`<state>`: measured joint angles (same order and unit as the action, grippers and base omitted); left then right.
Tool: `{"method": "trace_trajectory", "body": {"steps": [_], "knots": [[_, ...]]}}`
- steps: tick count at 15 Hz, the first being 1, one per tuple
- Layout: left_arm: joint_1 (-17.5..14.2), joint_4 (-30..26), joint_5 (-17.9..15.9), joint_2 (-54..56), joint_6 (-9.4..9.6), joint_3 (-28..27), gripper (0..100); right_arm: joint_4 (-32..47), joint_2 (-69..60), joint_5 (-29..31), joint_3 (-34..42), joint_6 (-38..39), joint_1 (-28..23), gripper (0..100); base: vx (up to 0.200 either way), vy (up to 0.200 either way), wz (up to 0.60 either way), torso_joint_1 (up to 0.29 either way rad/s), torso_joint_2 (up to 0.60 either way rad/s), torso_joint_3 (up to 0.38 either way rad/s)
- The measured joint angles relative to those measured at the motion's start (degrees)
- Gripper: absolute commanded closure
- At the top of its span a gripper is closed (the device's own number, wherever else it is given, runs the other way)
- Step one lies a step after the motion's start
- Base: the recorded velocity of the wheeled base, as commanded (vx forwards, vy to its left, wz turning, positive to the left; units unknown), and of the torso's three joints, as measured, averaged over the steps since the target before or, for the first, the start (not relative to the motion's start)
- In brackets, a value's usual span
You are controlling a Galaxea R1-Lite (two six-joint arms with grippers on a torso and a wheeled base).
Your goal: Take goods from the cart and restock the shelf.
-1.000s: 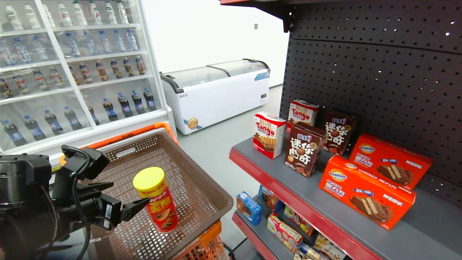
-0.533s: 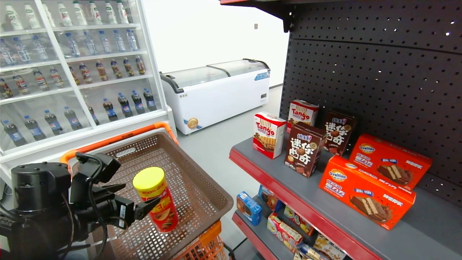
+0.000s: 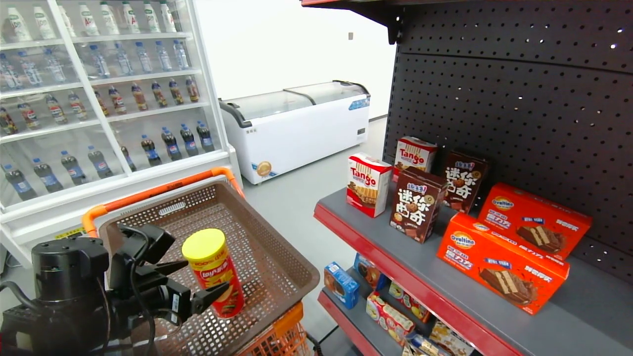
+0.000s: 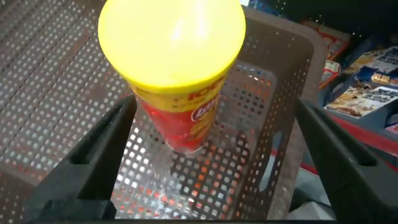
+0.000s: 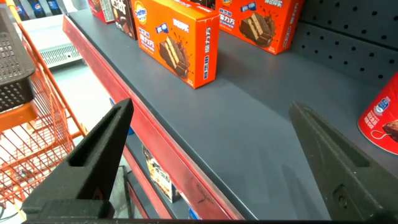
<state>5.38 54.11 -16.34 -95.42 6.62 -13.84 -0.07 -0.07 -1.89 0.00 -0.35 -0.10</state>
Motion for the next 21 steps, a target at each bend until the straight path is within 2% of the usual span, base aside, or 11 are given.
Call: {"method": "trace_trajectory", "body": {"steps": [2, 4, 5, 7, 9, 11, 13, 21], "knots": [[-1.3, 1.5, -0.9, -1.7, 1.83, 1.0, 0, 0.0, 0.0, 0.0, 0.0, 0.0, 0.0, 0, 0.0, 0.0, 0.0, 0.0, 0.0, 0.0], [-2.8, 1.7, -2.2, -2.9, 2.51, 1.7, 0, 0.0, 0.0, 0.0, 0.0, 0.0, 0.0, 0, 0.0, 0.0, 0.0, 0.0, 0.0, 0.0], [-3.8, 1.6, -3.4, -3.5, 2.6, 1.8, 0, 0.0, 0.0, 0.0, 0.0, 0.0, 0.0, 0, 0.0, 0.0, 0.0, 0.0, 0.0, 0.0], [-5.8, 1.6, -8.2, -4.4, 2.88, 1.5, 0, 0.0, 0.0, 0.0, 0.0, 0.0, 0.0, 0, 0.0, 0.0, 0.0, 0.0, 0.0, 0.0], [-7.2, 1.6, -10.3, -5.7, 5.75, 1.0, 0, 0.0, 0.0, 0.0, 0.0, 0.0, 0.0, 0, 0.0, 0.0, 0.0, 0.0, 0.0, 0.0], [-7.8, 2.0, -12.2, -7.4, 7.34, -0.3, 0, 0.0, 0.0, 0.0, 0.0, 0.0, 0.0, 0, 0.0, 0.0, 0.0, 0.0, 0.0, 0.0], [-8.0, 3.4, -13.4, -9.5, 7.61, -2.0, 0, 0.0, 0.0, 0.0, 0.0, 0.0, 0.0, 0, 0.0, 0.0, 0.0, 0.0, 0.0, 0.0], [-8.0, 4.6, -13.4, -16.6, 7.67, -6.9, 0, 0.0, 0.0, 0.0, 0.0, 0.0, 0.0, 0, 0.0, 0.0, 0.0, 0.0, 0.0, 0.0]]}}
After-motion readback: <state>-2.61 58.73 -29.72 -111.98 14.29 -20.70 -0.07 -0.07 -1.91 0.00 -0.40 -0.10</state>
